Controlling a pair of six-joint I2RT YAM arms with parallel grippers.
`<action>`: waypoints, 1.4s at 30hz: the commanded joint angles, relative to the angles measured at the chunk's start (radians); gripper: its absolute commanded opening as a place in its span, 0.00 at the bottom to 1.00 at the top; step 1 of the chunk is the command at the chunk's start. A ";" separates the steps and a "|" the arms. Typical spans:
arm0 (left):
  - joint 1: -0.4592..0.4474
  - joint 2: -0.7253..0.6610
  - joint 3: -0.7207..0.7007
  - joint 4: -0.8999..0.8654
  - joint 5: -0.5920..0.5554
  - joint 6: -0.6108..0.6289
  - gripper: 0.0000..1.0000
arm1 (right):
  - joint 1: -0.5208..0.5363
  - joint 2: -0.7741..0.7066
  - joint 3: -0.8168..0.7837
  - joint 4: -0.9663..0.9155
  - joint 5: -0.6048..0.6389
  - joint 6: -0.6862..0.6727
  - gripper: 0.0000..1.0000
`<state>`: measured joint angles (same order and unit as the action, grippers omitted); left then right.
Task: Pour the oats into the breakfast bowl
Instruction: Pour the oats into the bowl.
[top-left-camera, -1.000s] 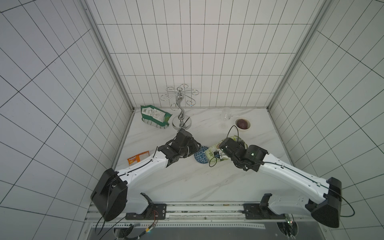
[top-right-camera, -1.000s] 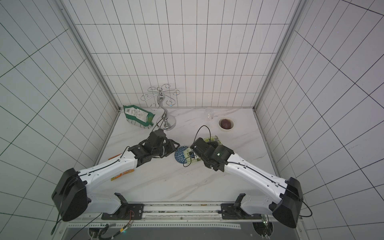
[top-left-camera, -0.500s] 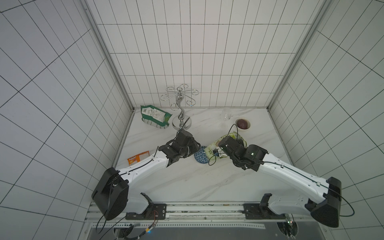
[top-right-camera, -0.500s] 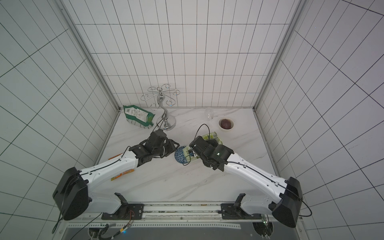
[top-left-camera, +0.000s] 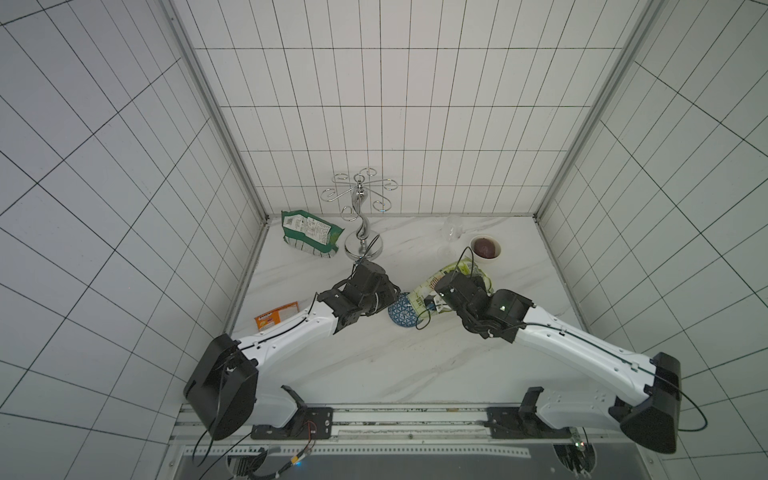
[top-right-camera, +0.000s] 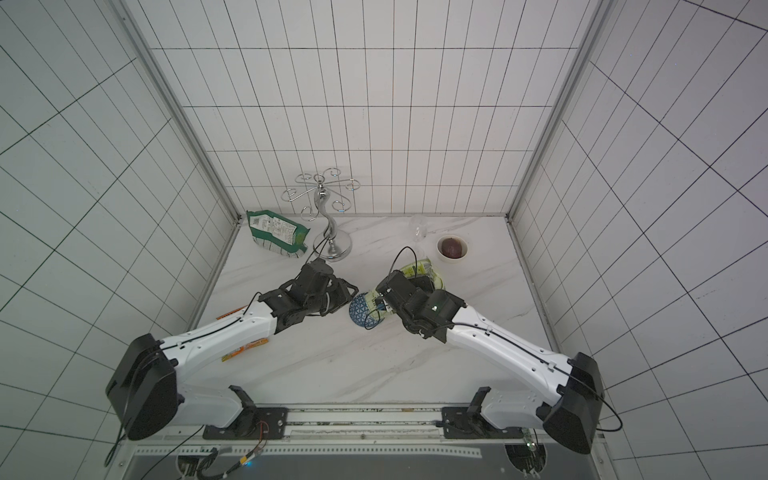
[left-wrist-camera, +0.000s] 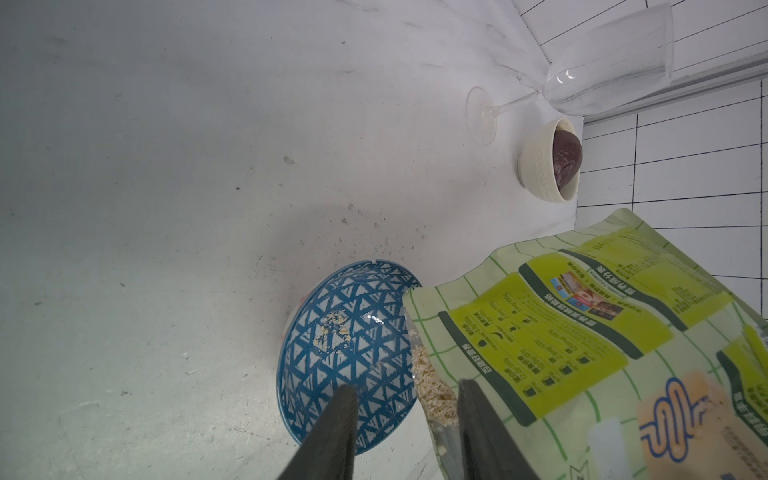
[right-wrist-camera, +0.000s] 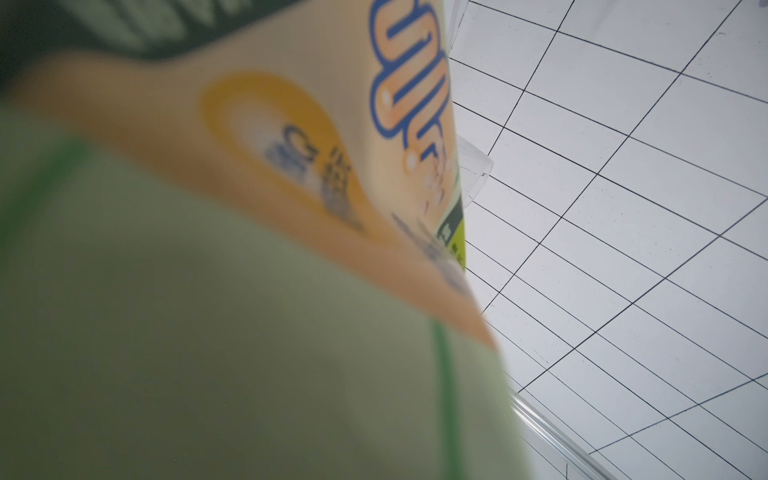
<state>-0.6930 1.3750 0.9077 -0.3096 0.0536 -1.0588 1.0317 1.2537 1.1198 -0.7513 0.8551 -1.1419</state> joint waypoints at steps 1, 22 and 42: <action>-0.004 0.007 -0.013 0.015 -0.020 -0.001 0.42 | 0.014 -0.018 0.038 0.118 0.132 0.000 0.00; -0.002 0.008 -0.016 0.012 -0.029 -0.003 0.42 | 0.034 -0.013 -0.014 0.206 0.181 -0.109 0.00; -0.002 0.005 -0.027 0.015 -0.036 -0.011 0.42 | 0.052 -0.001 -0.037 0.274 0.212 -0.175 0.00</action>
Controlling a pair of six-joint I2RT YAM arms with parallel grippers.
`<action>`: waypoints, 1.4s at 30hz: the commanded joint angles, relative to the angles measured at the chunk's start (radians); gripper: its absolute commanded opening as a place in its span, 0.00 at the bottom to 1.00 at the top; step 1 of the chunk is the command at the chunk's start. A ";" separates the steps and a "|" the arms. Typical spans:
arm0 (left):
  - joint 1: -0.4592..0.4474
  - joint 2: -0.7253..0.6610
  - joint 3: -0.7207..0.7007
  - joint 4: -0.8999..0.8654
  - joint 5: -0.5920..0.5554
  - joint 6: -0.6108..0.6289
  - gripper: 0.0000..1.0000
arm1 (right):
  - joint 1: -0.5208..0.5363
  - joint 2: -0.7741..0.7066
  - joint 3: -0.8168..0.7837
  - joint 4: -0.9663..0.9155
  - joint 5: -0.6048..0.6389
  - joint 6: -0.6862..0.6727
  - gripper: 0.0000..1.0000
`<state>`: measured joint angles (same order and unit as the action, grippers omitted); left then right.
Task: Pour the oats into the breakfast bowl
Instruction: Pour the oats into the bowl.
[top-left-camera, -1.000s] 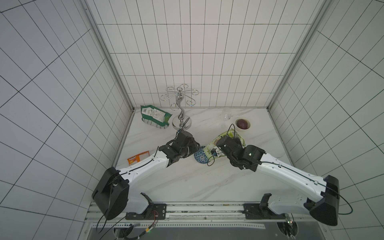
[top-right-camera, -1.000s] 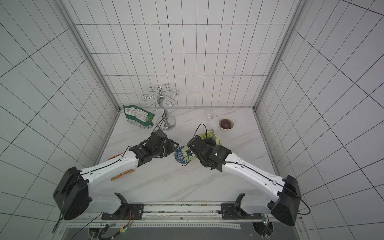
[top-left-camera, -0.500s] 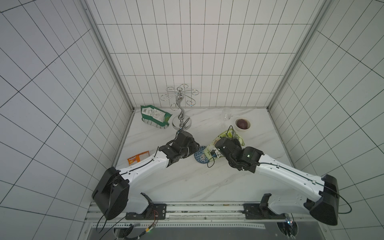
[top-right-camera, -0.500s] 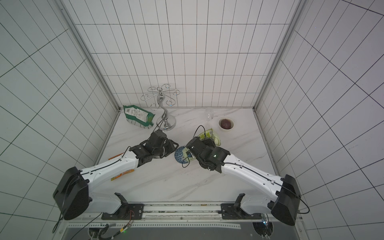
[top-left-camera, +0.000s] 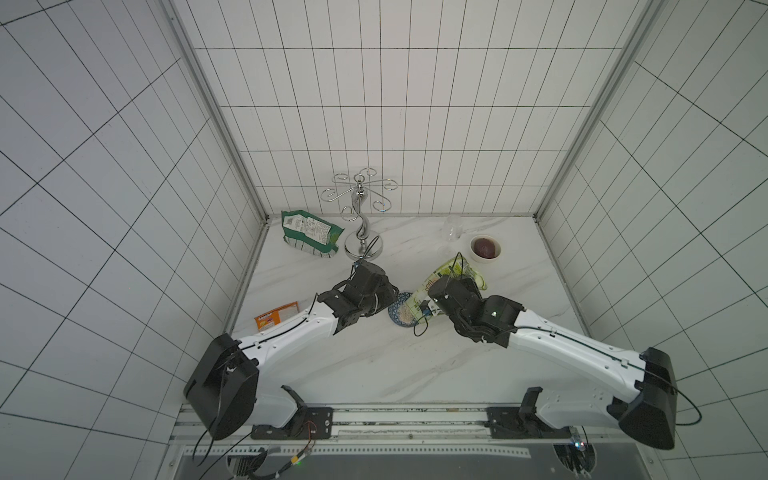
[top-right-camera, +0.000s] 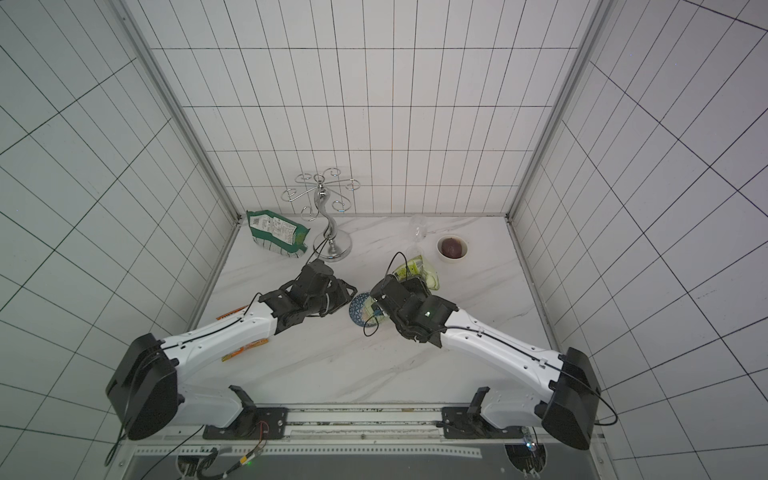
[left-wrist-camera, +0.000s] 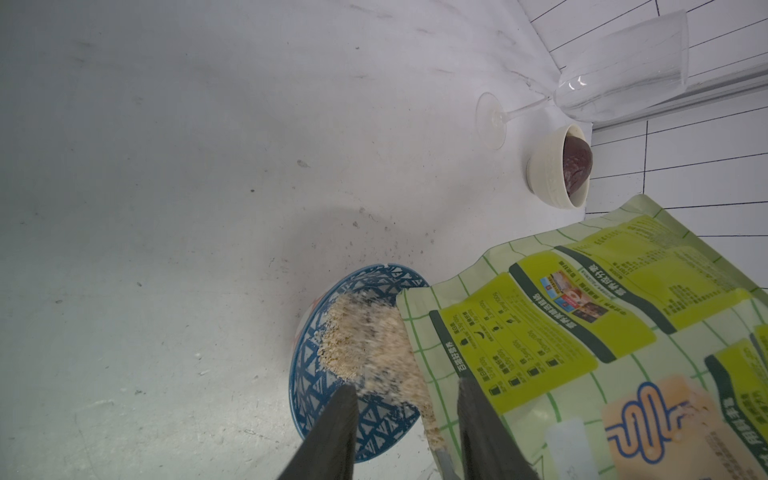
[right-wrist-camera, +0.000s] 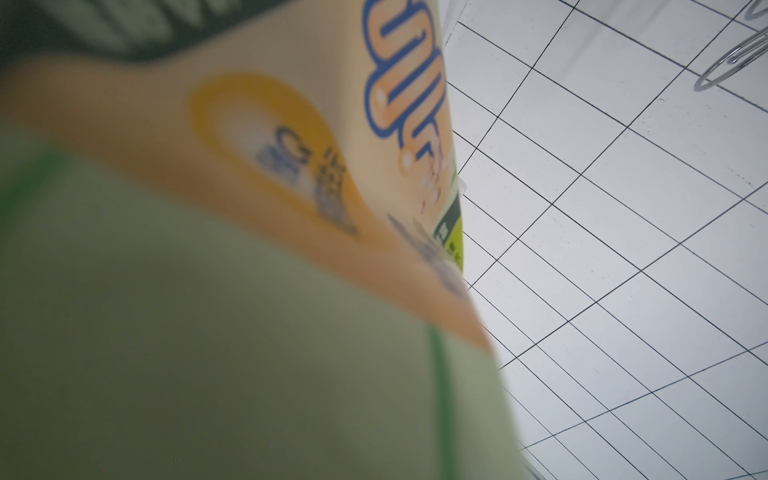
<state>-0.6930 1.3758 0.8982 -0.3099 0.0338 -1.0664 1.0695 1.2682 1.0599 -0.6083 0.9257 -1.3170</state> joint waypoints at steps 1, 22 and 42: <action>-0.001 0.003 -0.018 0.013 -0.018 -0.003 0.42 | 0.015 -0.015 0.021 0.134 0.142 -0.003 0.00; 0.002 -0.001 -0.026 0.014 -0.025 -0.004 0.42 | 0.029 -0.012 -0.014 0.243 0.174 -0.097 0.00; 0.004 0.004 -0.023 0.014 -0.027 -0.004 0.42 | 0.035 -0.013 -0.032 0.288 0.184 -0.138 0.00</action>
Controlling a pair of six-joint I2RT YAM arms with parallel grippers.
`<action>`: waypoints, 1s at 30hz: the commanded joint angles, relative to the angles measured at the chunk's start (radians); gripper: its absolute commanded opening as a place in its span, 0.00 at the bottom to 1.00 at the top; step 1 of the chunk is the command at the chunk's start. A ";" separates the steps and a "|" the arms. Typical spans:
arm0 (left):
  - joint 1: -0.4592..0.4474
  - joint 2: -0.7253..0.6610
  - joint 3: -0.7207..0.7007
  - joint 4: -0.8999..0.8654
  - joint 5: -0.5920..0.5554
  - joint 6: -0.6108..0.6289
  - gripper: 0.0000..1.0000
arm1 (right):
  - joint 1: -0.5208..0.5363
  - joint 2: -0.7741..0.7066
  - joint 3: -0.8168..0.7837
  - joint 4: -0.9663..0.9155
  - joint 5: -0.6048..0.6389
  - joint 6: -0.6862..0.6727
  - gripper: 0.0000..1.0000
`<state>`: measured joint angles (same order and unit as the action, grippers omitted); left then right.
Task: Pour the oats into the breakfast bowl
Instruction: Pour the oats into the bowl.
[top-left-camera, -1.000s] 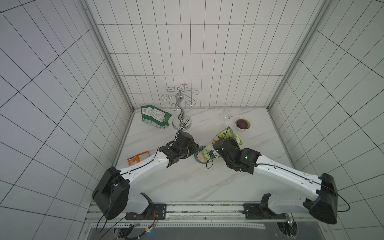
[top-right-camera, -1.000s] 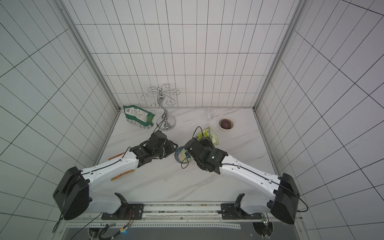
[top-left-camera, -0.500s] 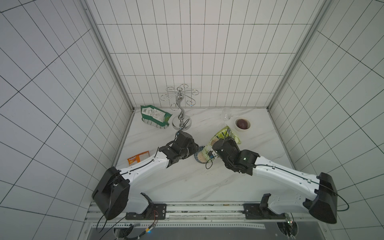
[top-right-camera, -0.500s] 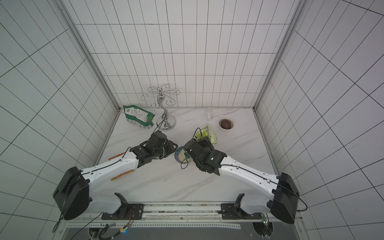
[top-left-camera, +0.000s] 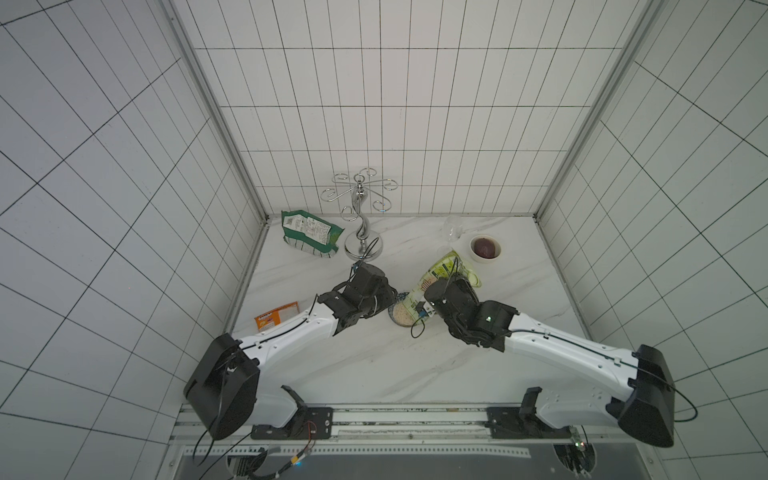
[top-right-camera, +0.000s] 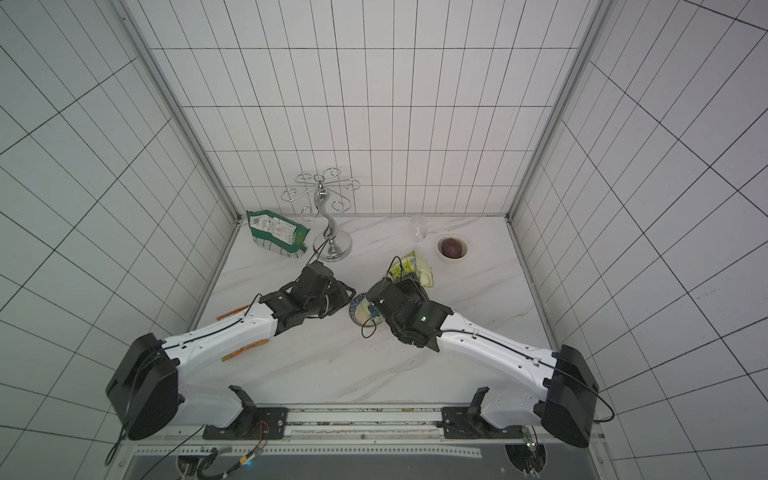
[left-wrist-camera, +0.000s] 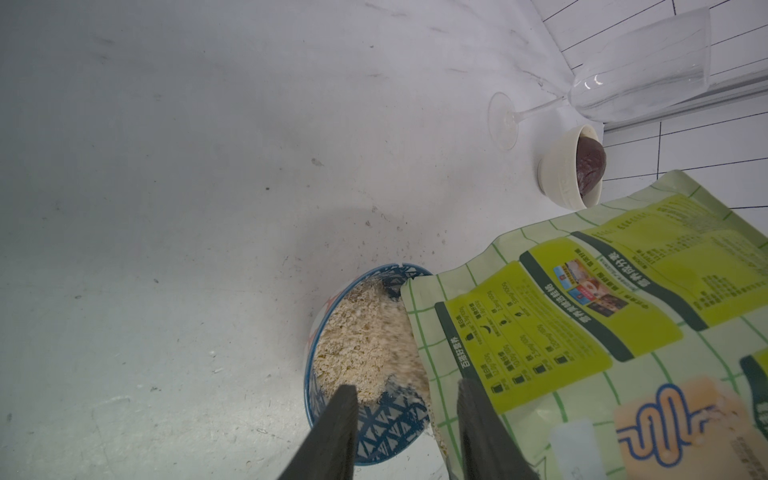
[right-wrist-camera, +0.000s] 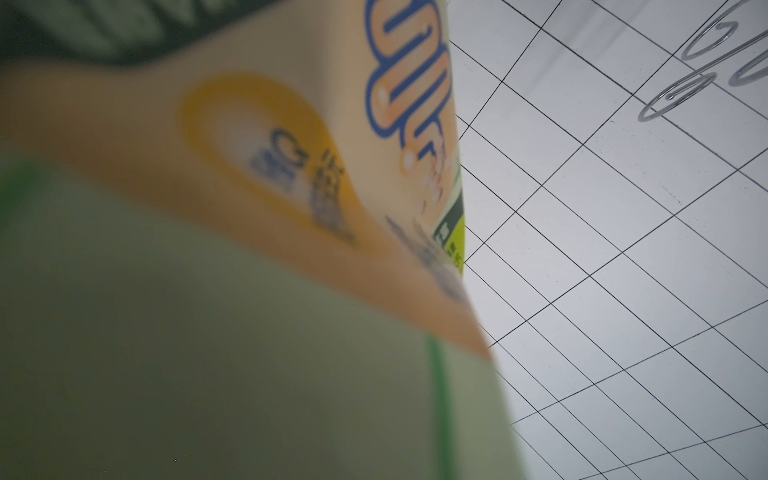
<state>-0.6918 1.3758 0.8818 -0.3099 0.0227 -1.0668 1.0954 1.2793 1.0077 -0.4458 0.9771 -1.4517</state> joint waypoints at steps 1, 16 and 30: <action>0.003 0.005 -0.007 0.014 -0.016 -0.004 0.42 | 0.009 -0.024 0.019 0.130 0.136 -0.008 0.00; 0.003 0.004 -0.011 0.014 -0.017 -0.006 0.42 | 0.014 -0.019 0.004 0.172 0.146 -0.041 0.00; 0.003 0.004 -0.014 0.015 -0.018 -0.009 0.42 | 0.017 -0.012 -0.008 0.215 0.159 -0.079 0.00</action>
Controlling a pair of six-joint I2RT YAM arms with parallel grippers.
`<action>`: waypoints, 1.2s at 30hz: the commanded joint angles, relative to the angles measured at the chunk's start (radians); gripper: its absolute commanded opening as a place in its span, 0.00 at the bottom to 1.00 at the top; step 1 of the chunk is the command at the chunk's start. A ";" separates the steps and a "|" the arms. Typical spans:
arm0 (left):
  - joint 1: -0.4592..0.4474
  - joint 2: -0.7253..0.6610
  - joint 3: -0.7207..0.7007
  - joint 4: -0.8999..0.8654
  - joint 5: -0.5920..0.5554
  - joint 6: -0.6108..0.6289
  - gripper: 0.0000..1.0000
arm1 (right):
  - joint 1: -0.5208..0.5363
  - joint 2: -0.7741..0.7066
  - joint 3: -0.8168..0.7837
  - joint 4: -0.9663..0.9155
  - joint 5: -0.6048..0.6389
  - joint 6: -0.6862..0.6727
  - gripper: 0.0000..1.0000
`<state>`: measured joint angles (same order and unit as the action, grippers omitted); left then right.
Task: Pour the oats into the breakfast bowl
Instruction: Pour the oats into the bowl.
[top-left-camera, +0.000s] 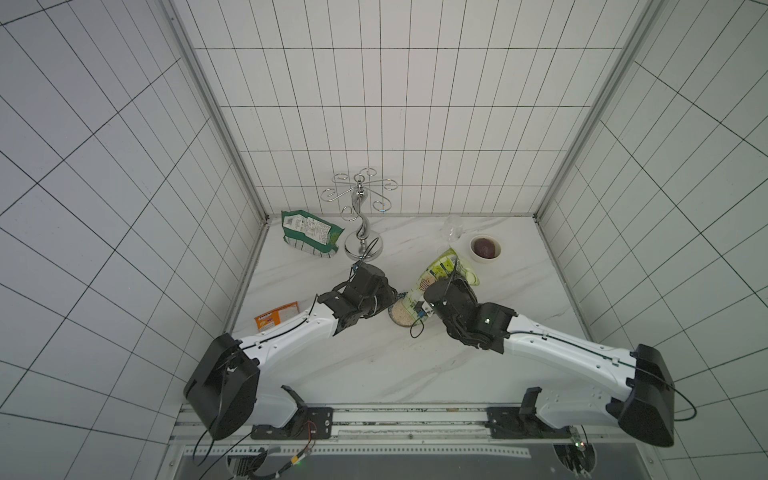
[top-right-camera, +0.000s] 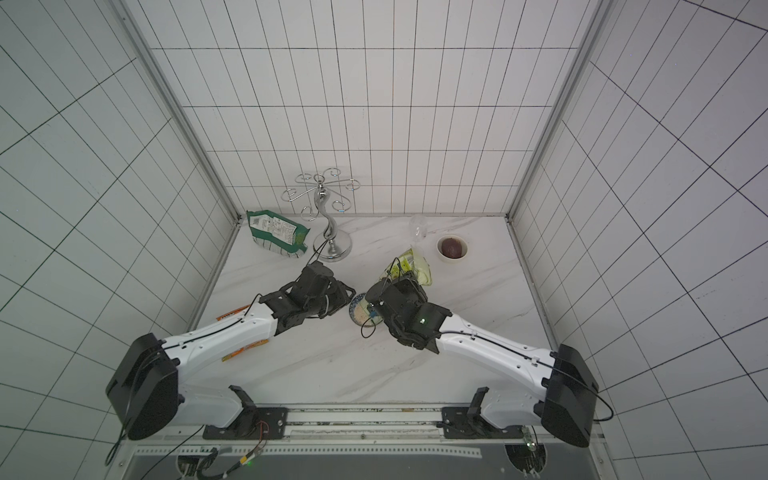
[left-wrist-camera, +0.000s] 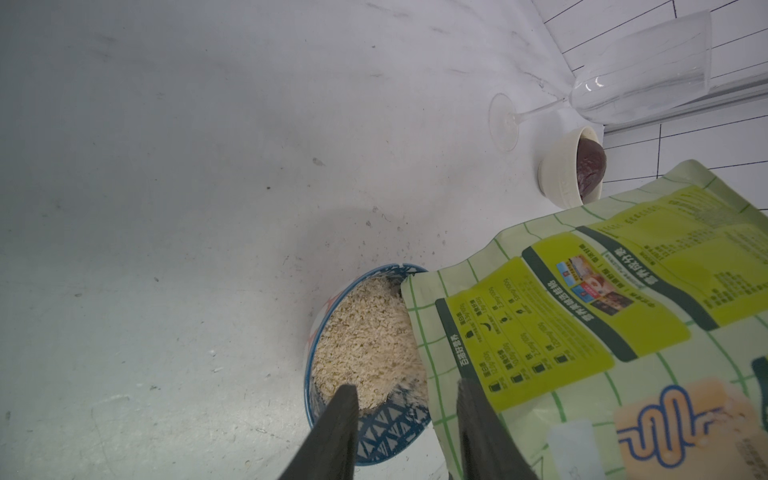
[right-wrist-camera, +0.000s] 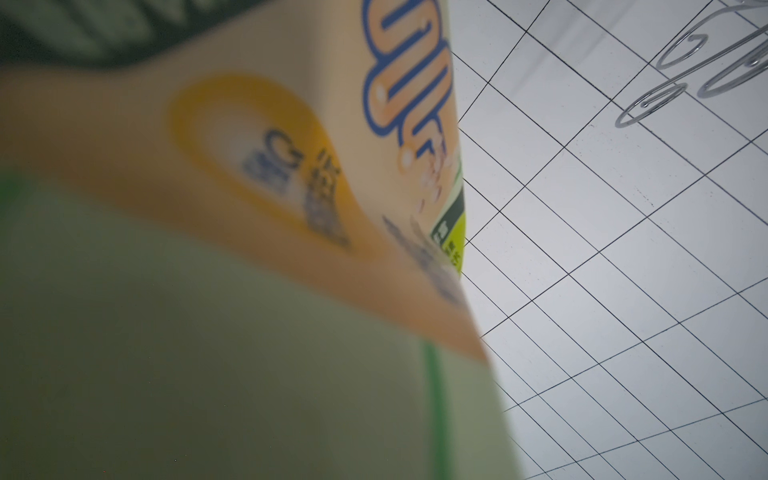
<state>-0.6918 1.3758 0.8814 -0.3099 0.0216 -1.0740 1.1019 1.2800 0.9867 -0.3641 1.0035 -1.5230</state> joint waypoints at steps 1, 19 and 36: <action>0.003 0.003 -0.015 0.014 -0.017 -0.001 0.42 | 0.010 -0.012 0.011 0.141 0.134 -0.012 0.00; 0.003 0.006 -0.018 0.017 -0.017 -0.003 0.41 | 0.013 -0.005 -0.011 0.201 0.147 -0.073 0.00; 0.003 0.004 -0.018 0.016 -0.018 -0.003 0.41 | 0.019 -0.017 -0.038 0.269 0.149 -0.122 0.00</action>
<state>-0.6918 1.3758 0.8745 -0.3096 0.0193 -1.0771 1.1107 1.2877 0.9356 -0.2214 1.0378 -1.6348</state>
